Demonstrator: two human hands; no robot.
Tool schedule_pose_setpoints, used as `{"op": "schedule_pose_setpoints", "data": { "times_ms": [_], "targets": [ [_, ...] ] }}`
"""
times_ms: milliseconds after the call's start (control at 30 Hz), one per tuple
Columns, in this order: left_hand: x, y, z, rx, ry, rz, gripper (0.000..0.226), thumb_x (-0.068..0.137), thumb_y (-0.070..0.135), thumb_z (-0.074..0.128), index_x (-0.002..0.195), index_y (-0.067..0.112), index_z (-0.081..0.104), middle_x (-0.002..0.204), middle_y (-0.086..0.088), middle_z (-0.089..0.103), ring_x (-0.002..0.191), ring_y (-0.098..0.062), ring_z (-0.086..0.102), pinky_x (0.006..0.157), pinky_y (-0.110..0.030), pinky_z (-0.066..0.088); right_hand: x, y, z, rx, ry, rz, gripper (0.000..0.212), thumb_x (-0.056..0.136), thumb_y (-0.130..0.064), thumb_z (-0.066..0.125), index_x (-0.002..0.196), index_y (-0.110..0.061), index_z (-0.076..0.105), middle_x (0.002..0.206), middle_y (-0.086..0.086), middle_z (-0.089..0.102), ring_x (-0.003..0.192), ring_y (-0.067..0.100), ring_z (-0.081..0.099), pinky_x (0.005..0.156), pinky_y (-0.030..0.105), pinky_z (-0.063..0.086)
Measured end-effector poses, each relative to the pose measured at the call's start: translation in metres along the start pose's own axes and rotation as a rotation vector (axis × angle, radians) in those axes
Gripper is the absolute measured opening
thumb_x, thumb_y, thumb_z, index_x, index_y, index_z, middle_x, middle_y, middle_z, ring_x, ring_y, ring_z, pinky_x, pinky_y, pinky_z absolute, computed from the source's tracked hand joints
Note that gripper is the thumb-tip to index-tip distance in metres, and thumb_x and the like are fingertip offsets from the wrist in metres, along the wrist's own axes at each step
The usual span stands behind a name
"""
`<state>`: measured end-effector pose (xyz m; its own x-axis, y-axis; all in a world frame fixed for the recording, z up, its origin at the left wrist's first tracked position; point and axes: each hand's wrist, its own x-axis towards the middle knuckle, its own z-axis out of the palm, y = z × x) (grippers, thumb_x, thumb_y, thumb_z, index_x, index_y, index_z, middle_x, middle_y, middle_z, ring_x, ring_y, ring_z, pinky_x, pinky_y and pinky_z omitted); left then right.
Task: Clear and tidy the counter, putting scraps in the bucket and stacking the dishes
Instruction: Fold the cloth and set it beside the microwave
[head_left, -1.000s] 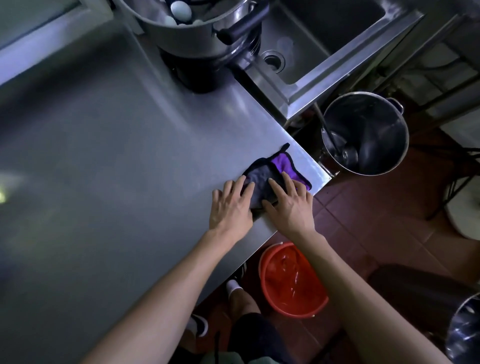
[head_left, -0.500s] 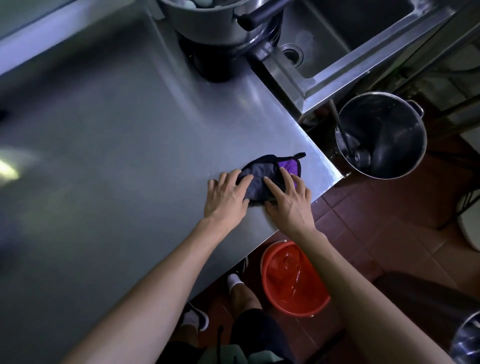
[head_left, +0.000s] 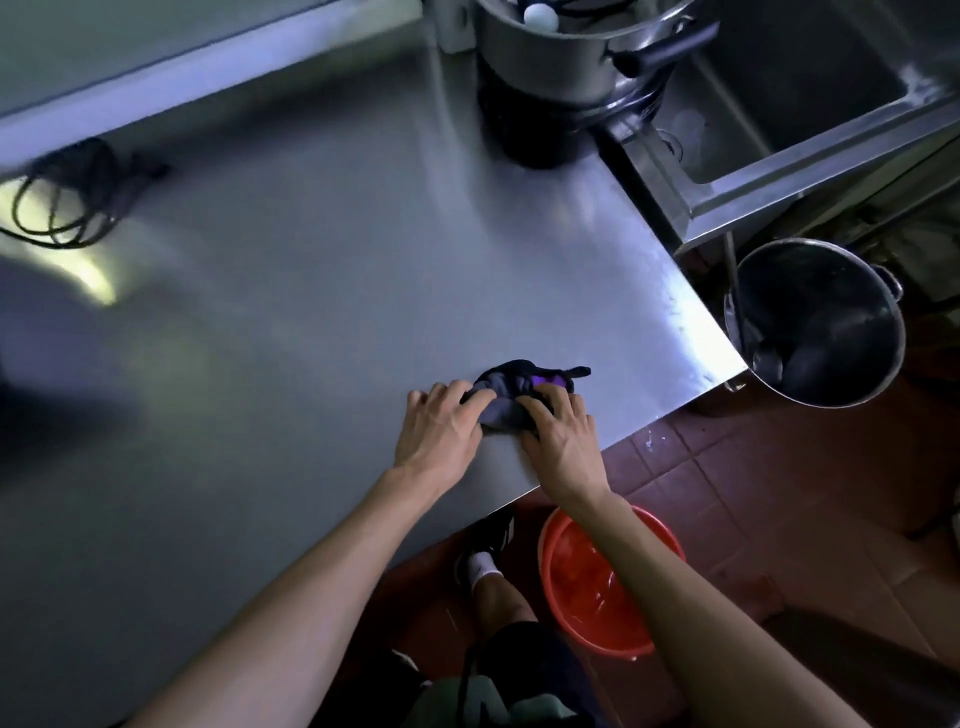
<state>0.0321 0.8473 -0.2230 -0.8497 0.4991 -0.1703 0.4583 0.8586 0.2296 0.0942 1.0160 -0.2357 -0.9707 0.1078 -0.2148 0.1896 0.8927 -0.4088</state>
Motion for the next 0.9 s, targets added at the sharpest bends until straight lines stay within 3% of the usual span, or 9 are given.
{"op": "schedule_pose_setpoints", "data": {
  "times_ms": [267, 633, 900],
  "targets": [
    [-0.129, -0.076, -0.019, -0.077, 0.197, -0.128, 0.044, 0.075, 0.015, 0.074, 0.118, 0.023, 0.067, 0.104, 0.001, 0.066, 0.083, -0.029, 0.064, 0.071, -0.042, 0.045, -0.052, -0.111, 0.036, 0.044, 0.025, -0.200, 0.043, 0.086, -0.011, 0.064, 0.129, -0.015, 0.062, 0.134, 0.007, 0.053, 0.113, 0.033, 0.051, 0.083, 0.044, 0.047],
    [-0.351, -0.175, -0.060, -0.040, 0.346, -0.401, 0.048, 0.082, 0.023, 0.068, 0.128, 0.030, 0.058, 0.120, 0.006, 0.062, 0.099, -0.022, 0.062, 0.081, -0.042, 0.043, -0.162, -0.292, 0.085, 0.074, 0.035, -0.581, 0.040, 0.087, -0.001, 0.066, 0.127, -0.004, 0.064, 0.134, 0.016, 0.056, 0.114, 0.040, 0.054, 0.086, 0.053, 0.051],
    [-0.452, -0.229, -0.066, -0.050, 0.377, -0.561, 0.050, 0.084, 0.022, 0.068, 0.132, 0.029, 0.056, 0.122, 0.004, 0.062, 0.102, -0.023, 0.061, 0.083, -0.043, 0.043, -0.201, -0.380, 0.125, 0.066, -0.019, -0.755, 0.039, 0.087, -0.004, 0.069, 0.126, -0.004, 0.065, 0.130, 0.018, 0.058, 0.112, 0.041, 0.056, 0.085, 0.054, 0.052]
  ]
}}
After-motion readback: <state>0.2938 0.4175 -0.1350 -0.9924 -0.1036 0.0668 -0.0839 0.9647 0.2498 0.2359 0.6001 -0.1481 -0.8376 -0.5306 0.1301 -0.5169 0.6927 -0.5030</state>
